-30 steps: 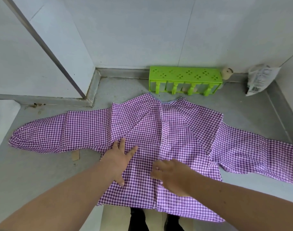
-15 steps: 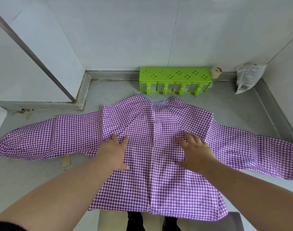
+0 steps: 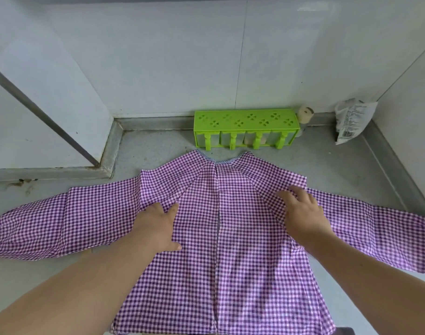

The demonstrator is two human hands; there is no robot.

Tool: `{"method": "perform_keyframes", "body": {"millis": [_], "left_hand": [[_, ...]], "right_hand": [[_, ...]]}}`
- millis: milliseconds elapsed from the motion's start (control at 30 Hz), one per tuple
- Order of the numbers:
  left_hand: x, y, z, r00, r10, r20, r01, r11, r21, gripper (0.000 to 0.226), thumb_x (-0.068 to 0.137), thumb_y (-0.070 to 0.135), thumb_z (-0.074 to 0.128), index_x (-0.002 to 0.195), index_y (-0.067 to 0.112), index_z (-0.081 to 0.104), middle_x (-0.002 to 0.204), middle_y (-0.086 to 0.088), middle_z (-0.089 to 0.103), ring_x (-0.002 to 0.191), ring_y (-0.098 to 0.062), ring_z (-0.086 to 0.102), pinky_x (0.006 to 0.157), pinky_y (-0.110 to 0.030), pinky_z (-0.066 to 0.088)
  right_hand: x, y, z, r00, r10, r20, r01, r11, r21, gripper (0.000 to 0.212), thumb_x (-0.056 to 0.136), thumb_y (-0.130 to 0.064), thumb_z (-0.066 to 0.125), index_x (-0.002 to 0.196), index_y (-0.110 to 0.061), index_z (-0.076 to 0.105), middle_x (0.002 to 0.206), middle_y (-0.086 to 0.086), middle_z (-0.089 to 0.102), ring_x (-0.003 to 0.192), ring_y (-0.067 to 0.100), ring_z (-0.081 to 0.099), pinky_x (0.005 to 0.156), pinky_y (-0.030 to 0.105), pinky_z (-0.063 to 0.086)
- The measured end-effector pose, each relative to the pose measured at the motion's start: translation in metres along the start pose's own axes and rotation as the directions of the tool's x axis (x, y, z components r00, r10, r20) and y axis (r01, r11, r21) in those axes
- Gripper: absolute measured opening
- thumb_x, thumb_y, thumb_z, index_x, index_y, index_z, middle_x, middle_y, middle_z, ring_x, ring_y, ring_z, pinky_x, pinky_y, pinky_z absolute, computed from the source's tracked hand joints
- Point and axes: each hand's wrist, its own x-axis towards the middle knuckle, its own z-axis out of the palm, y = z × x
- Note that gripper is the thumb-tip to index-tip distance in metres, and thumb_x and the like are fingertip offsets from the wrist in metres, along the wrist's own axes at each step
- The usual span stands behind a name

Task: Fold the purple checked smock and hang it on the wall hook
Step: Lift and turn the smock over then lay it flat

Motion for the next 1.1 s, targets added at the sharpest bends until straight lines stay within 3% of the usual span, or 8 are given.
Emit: {"method": "perform_keyframes", "body": {"millis": [100,200,267,367,533,700,900,1100], "left_hand": [[0.008,-0.011,-0.002,0.997,0.036,-0.071,-0.04,0.997,-0.058,0.118,0.079,0.084,0.065,0.167,0.034,0.004,0.172,-0.017,0.014,0.153,-0.038,0.029,0.119,-0.052,0.04],[0.013,-0.014,-0.002,0.999,0.033,-0.033,-0.037,0.991,-0.131,0.124,0.078,0.082,0.068,0.166,0.038,-0.007,0.176,-0.015,-0.009,0.161,-0.042,0.008,0.125,-0.056,0.031],[0.016,-0.011,-0.003,0.999,0.039,0.002,-0.038,0.983,-0.18,0.128,0.078,0.08,0.071,0.165,0.041,-0.015,0.175,-0.016,-0.015,0.162,-0.042,0.003,0.126,-0.058,0.029],[0.02,-0.005,-0.006,0.999,0.031,0.027,-0.025,0.976,-0.214,0.132,0.077,0.078,0.074,0.163,0.043,-0.019,0.174,-0.018,-0.021,0.162,-0.044,0.0,0.127,-0.057,0.026],[0.023,-0.004,-0.008,0.999,0.02,0.041,-0.011,0.976,-0.219,0.133,0.075,0.078,0.076,0.162,0.046,-0.02,0.173,-0.018,-0.023,0.161,-0.045,-0.001,0.125,-0.059,0.026],[0.025,-0.004,-0.012,0.999,0.028,0.042,-0.02,0.985,-0.174,0.132,0.073,0.081,0.075,0.164,0.044,-0.013,0.174,-0.021,-0.014,0.16,-0.045,0.014,0.124,-0.057,0.033],[0.047,-0.022,-0.031,0.992,0.063,-0.113,-0.086,0.974,-0.21,0.099,0.086,0.077,0.062,0.164,0.038,0.015,0.164,-0.013,0.028,0.144,-0.033,0.043,0.114,-0.051,0.046],[0.095,-0.048,-0.055,0.976,-0.049,-0.214,-0.044,0.91,-0.411,0.075,0.101,0.051,0.058,0.164,0.032,0.022,0.171,-0.005,0.029,0.149,-0.032,0.041,0.122,-0.052,0.036]], "right_hand": [[0.0,0.01,-0.004,0.984,0.141,-0.107,-0.121,0.978,0.173,0.092,0.076,0.013,0.041,0.153,-0.038,0.036,0.164,0.0,0.02,0.151,0.033,0.022,0.111,0.055,0.044],[0.004,0.02,-0.003,0.966,0.226,-0.128,-0.18,0.938,0.297,0.085,0.083,0.008,0.046,0.156,-0.03,0.03,0.163,-0.001,0.026,0.148,0.034,0.035,0.113,0.053,0.043],[0.005,0.024,0.001,0.974,0.224,-0.017,-0.213,0.945,0.247,0.082,0.091,-0.01,0.061,0.161,-0.028,0.021,0.165,0.005,0.032,0.146,0.034,0.042,0.116,0.052,0.041],[0.007,0.031,0.007,0.968,0.209,0.142,-0.232,0.958,0.168,0.116,0.083,-0.051,0.08,0.165,-0.024,0.004,0.169,0.007,0.029,0.15,0.031,0.038,0.121,0.048,0.033],[0.015,0.049,0.013,0.968,0.165,0.191,-0.155,0.986,-0.068,0.123,0.077,-0.084,0.06,0.167,-0.027,-0.002,0.174,-0.009,-0.01,0.161,0.019,-0.001,0.127,0.05,0.023],[0.021,0.063,-0.003,0.941,0.247,0.232,-0.21,0.962,-0.173,0.123,0.074,-0.093,0.049,0.166,-0.031,-0.004,0.174,-0.004,-0.01,0.161,0.023,0.004,0.121,0.055,0.032],[0.034,0.043,-0.03,0.978,0.205,-0.027,-0.207,0.96,-0.191,0.061,0.097,-0.056,0.05,0.149,-0.025,0.048,0.152,0.004,0.049,0.134,0.029,0.052,0.105,0.048,0.051],[0.069,-0.006,-0.035,0.99,-0.03,-0.141,0.018,0.996,-0.084,0.049,0.105,-0.044,0.046,0.15,-0.026,0.04,0.154,0.002,0.049,0.139,0.029,0.048,0.114,0.047,0.038]]}}
